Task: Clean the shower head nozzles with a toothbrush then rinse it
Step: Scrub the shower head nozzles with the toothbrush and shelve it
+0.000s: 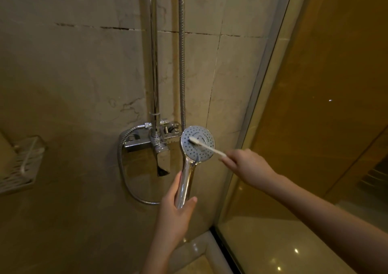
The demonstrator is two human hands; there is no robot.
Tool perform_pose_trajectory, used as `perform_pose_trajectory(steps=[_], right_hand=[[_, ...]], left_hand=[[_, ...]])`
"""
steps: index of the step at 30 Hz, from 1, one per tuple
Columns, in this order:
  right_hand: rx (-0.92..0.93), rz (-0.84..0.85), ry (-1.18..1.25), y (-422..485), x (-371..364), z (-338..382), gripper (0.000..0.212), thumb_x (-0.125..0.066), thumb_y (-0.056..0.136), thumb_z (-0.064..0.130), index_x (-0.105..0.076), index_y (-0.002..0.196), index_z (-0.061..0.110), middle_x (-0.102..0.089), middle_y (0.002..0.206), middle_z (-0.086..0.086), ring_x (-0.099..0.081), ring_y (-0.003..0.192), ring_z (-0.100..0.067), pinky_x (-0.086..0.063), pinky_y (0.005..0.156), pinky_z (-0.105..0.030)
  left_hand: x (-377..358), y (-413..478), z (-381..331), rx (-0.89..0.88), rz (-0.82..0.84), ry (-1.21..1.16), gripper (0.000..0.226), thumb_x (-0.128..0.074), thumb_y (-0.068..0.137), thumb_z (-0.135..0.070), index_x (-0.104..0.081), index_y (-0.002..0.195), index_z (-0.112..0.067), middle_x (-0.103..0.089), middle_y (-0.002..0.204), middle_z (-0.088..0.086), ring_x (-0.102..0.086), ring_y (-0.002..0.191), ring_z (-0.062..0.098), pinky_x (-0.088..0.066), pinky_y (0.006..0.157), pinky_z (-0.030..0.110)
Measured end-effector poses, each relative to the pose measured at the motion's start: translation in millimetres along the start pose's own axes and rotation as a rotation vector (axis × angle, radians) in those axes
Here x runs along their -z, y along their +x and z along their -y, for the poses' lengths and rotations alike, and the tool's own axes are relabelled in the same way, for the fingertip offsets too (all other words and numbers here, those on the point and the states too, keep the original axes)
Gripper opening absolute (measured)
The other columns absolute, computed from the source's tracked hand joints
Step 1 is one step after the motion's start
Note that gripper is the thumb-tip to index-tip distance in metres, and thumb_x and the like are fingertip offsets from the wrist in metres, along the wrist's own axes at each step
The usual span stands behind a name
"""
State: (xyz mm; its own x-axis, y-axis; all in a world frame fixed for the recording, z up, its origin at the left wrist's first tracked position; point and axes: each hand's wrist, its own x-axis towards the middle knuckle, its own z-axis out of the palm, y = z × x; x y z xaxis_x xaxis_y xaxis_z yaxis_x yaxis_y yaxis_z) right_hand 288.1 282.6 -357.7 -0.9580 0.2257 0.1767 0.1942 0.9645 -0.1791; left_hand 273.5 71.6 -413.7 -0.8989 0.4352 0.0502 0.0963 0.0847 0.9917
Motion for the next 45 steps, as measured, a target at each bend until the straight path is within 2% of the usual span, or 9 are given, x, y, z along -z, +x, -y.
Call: perform_pose_trajectory(steps=[2, 11, 18, 22, 26, 30, 40, 42, 45], right_hand=[[-0.043, -0.042, 0.025, 5.6, 6.0, -5.5, 0.040, -0.036, 0.095, 0.049, -0.057, 0.080, 0.017, -0.061, 0.070, -0.003, -0.057, 0.058, -0.016, -0.054, 0.055, -0.034], [-0.027, -0.011, -0.023, 1.3, 11.7, -11.6, 0.036, -0.037, 0.094, 0.047, -0.056, 0.080, 0.020, -0.057, 0.067, 0.004, -0.053, 0.053, -0.009, -0.053, 0.054, -0.026], [-0.065, -0.064, -0.022, 5.0, 27.6, -7.9, 0.035, -0.038, 0.095, 0.045, -0.056, 0.083, 0.018, -0.056, 0.068, 0.002, -0.052, 0.054, -0.010, -0.049, 0.052, -0.025], [0.053, 0.016, -0.108, -4.5, 14.2, 3.0, 0.042, -0.029, 0.092, 0.052, -0.056, 0.083, 0.021, -0.057, 0.068, 0.004, -0.052, 0.054, -0.007, -0.047, 0.051, -0.021], [-0.093, -0.028, -0.005, 6.6, 21.9, -13.4, 0.038, -0.037, 0.095, 0.045, -0.058, 0.086, 0.016, -0.060, 0.072, -0.001, -0.052, 0.054, -0.009, -0.051, 0.054, -0.024], [0.051, 0.064, -0.099, -6.4, 5.4, 2.2, 0.041, -0.033, 0.093, 0.050, -0.058, 0.086, 0.019, -0.061, 0.073, 0.001, -0.057, 0.059, -0.011, -0.053, 0.057, -0.026], [-0.011, 0.044, -0.097, -12.4, 16.5, -13.7, 0.039, -0.034, 0.095, 0.050, -0.057, 0.085, 0.020, -0.057, 0.071, 0.004, -0.057, 0.061, -0.009, -0.050, 0.056, -0.023], [-0.102, 0.032, -0.042, -10.1, 22.9, -18.1, 0.034, -0.037, 0.096, 0.046, -0.056, 0.083, 0.021, -0.052, 0.066, 0.007, -0.052, 0.056, -0.006, -0.039, 0.049, -0.016], [0.015, 0.074, -0.118, -22.5, 5.8, -8.4, 0.032, -0.035, 0.095, 0.049, -0.051, 0.079, 0.027, -0.049, 0.062, 0.009, -0.047, 0.051, -0.001, -0.034, 0.046, -0.013]], left_hand=[[-1.9, 1.0, 2.5, 0.009, 0.026, -0.004, 0.071, -0.063, 0.082, -0.010, -0.029, 0.140, -0.034, -0.034, 0.133, -0.023, -0.032, 0.122, -0.003, -0.028, 0.099, 0.020], [-4.7, 2.9, 7.8, 0.020, 0.021, -0.026, 0.070, -0.064, 0.082, -0.008, -0.033, 0.140, -0.033, -0.038, 0.134, -0.022, -0.036, 0.121, -0.005, -0.029, 0.097, 0.016], [-5.7, 7.2, 8.6, -0.013, 0.011, -0.017, 0.071, -0.065, 0.080, -0.008, -0.035, 0.135, -0.042, -0.037, 0.122, -0.037, -0.039, 0.106, -0.022, -0.030, 0.074, -0.011], [-4.6, 5.8, 11.8, -0.032, -0.008, -0.001, 0.071, -0.065, 0.079, -0.004, -0.035, 0.137, -0.034, -0.040, 0.131, -0.026, -0.037, 0.123, -0.005, -0.030, 0.078, -0.009], [-8.5, 5.5, 16.7, -0.009, 0.001, -0.009, 0.070, -0.065, 0.080, -0.005, -0.036, 0.137, -0.033, -0.040, 0.131, -0.024, -0.037, 0.122, -0.005, -0.029, 0.079, -0.010], [-8.9, 3.6, 15.8, 0.039, 0.015, -0.025, 0.071, -0.065, 0.081, -0.010, -0.033, 0.138, -0.038, -0.038, 0.135, -0.022, -0.036, 0.123, -0.003, -0.030, 0.094, 0.008], [-5.4, 3.2, 13.3, 0.071, 0.034, -0.102, 0.066, -0.065, 0.081, -0.013, -0.035, 0.122, -0.056, -0.045, 0.128, -0.027, -0.040, 0.101, -0.022, -0.037, 0.076, 0.000], [-7.3, 1.9, 13.2, 0.065, 0.050, -0.113, 0.067, -0.065, 0.081, -0.014, -0.034, 0.124, -0.056, -0.044, 0.135, -0.022, -0.047, 0.110, -0.011, -0.041, 0.083, 0.003], [-7.6, -1.9, 8.4, 0.130, 0.062, -0.157, 0.066, -0.065, 0.081, -0.017, -0.035, 0.119, -0.062, -0.047, 0.138, -0.011, -0.043, 0.122, 0.047, -0.040, 0.097, 0.055]])
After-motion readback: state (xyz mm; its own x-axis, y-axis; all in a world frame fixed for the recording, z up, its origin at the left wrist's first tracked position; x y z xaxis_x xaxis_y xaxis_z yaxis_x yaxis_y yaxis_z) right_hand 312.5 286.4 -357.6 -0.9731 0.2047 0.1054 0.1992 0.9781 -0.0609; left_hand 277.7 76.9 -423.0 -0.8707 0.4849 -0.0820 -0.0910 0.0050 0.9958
